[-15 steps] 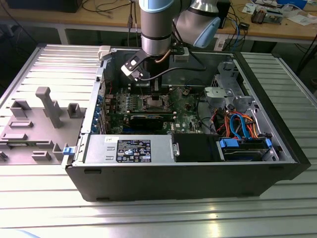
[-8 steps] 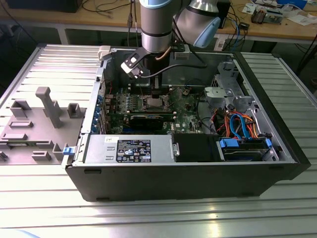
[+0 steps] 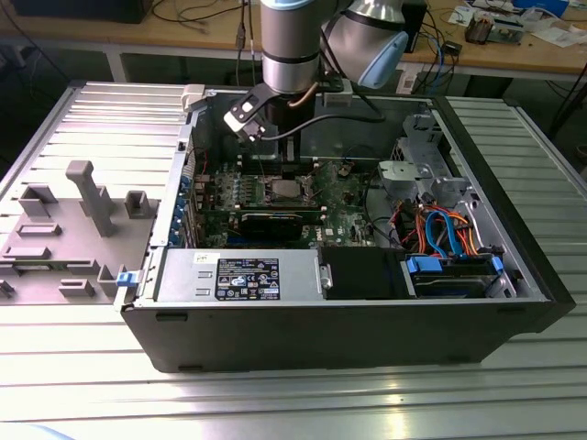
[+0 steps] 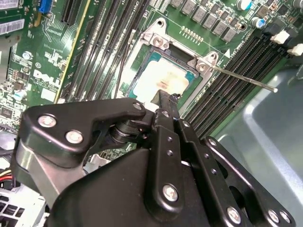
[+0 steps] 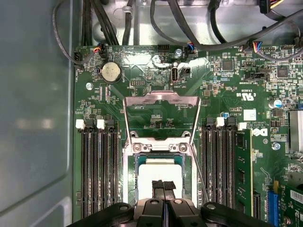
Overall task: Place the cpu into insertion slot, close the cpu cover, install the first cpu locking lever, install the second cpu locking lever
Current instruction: 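Close the cpu cover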
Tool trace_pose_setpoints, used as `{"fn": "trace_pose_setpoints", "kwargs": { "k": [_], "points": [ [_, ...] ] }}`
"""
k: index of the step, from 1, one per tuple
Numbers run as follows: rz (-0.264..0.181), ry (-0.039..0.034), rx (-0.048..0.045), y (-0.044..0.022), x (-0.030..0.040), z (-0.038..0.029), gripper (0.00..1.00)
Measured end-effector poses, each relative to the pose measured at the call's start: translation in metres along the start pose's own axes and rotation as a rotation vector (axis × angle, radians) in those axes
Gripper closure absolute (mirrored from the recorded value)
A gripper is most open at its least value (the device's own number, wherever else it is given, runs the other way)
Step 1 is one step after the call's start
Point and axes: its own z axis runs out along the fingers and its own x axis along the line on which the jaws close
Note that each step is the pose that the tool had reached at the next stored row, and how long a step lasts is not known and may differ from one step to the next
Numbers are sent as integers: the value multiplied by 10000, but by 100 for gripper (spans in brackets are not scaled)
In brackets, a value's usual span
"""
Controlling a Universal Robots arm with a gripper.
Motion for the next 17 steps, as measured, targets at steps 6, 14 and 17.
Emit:
{"fn": "trace_pose_setpoints", "kwargs": {
  "k": [6, 14, 17],
  "points": [
    [-5, -2, 276, 8, 0, -2, 89],
    [-162, 3, 275, 15, 5, -154, 89],
    [-162, 5, 274, 18, 5, -211, 89]
  ]
}}
